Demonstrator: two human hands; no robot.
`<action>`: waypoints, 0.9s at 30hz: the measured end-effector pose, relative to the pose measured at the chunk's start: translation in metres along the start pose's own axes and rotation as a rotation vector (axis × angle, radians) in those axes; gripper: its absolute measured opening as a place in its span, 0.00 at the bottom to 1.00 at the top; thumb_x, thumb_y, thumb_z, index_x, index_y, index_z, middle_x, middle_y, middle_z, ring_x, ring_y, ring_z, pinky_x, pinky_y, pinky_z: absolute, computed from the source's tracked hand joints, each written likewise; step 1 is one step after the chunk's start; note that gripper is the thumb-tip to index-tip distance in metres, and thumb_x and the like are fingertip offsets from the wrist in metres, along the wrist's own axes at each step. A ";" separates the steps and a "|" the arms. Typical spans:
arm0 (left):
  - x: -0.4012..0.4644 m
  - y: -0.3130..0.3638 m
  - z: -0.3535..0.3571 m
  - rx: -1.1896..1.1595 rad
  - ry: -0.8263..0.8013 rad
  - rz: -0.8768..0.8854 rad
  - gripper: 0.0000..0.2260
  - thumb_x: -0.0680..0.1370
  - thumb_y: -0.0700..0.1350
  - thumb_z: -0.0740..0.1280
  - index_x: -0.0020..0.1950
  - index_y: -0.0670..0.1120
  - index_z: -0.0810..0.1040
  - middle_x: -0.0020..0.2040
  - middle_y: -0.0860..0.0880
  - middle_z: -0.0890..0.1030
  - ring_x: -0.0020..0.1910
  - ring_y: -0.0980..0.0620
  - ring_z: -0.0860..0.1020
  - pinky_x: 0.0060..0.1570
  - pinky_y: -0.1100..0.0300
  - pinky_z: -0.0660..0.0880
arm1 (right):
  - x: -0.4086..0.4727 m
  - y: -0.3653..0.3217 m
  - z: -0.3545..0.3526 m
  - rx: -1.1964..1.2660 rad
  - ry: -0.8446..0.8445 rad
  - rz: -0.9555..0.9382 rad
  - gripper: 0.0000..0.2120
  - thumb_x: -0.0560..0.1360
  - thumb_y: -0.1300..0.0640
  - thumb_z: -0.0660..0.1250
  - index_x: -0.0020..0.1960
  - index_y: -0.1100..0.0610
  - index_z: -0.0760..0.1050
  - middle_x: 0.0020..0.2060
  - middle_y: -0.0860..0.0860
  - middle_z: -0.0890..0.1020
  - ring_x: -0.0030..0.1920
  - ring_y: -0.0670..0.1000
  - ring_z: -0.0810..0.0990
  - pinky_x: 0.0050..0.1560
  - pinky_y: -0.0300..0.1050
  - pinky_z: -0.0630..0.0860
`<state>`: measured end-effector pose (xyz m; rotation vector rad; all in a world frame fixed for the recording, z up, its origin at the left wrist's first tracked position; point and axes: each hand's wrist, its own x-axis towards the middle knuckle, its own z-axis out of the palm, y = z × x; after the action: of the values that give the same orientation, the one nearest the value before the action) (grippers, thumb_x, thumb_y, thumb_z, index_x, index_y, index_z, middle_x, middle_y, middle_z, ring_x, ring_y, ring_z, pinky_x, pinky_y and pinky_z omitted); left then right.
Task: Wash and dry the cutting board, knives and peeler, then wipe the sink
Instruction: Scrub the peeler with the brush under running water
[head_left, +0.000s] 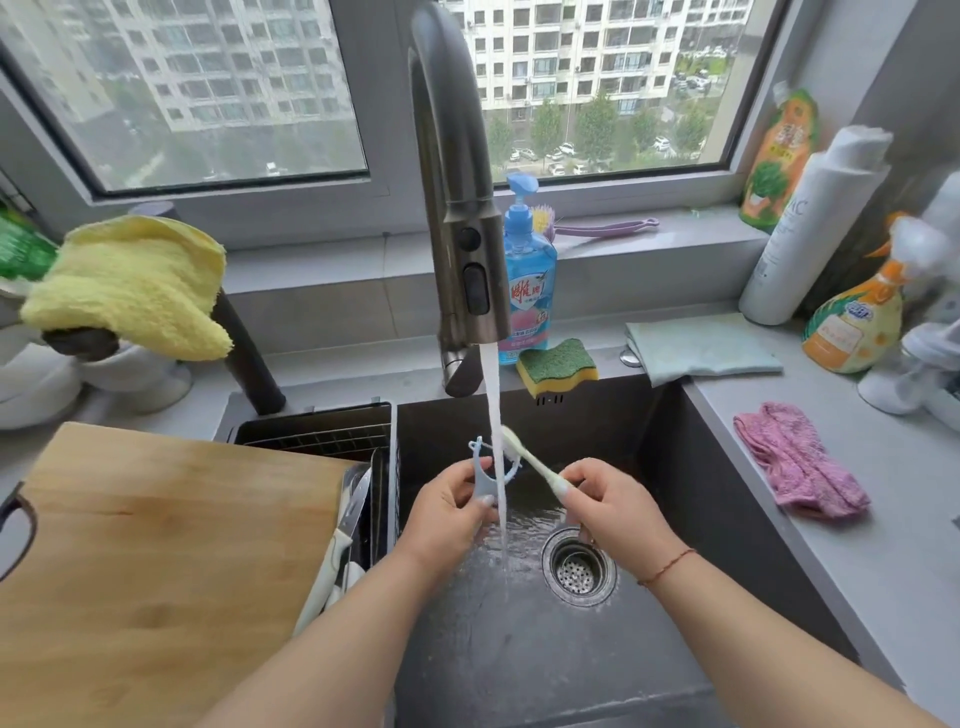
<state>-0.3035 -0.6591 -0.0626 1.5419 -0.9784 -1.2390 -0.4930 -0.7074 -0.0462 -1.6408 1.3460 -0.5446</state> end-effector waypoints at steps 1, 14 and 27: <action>-0.002 0.003 -0.001 0.012 0.009 -0.016 0.13 0.79 0.35 0.64 0.57 0.53 0.77 0.47 0.51 0.85 0.48 0.51 0.83 0.50 0.49 0.80 | -0.003 -0.001 0.007 -0.022 -0.058 -0.003 0.05 0.76 0.52 0.65 0.42 0.50 0.76 0.30 0.49 0.79 0.27 0.42 0.75 0.32 0.44 0.77; -0.034 0.007 -0.077 0.408 0.647 -0.119 0.10 0.78 0.44 0.65 0.59 0.48 0.78 0.47 0.50 0.80 0.42 0.52 0.78 0.32 0.63 0.70 | -0.010 -0.015 0.055 -0.174 -0.184 0.036 0.06 0.74 0.51 0.65 0.38 0.47 0.70 0.35 0.50 0.81 0.31 0.48 0.77 0.33 0.45 0.76; -0.051 -0.031 -0.111 0.760 0.679 -0.414 0.10 0.74 0.47 0.70 0.53 0.45 0.76 0.53 0.43 0.80 0.51 0.43 0.77 0.48 0.54 0.75 | -0.021 -0.015 0.063 -0.236 -0.122 0.074 0.03 0.74 0.52 0.65 0.47 0.50 0.73 0.39 0.50 0.81 0.39 0.53 0.81 0.41 0.50 0.79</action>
<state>-0.2024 -0.5842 -0.0683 2.6285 -0.7041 -0.4833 -0.4416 -0.6645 -0.0601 -1.7742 1.4156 -0.2440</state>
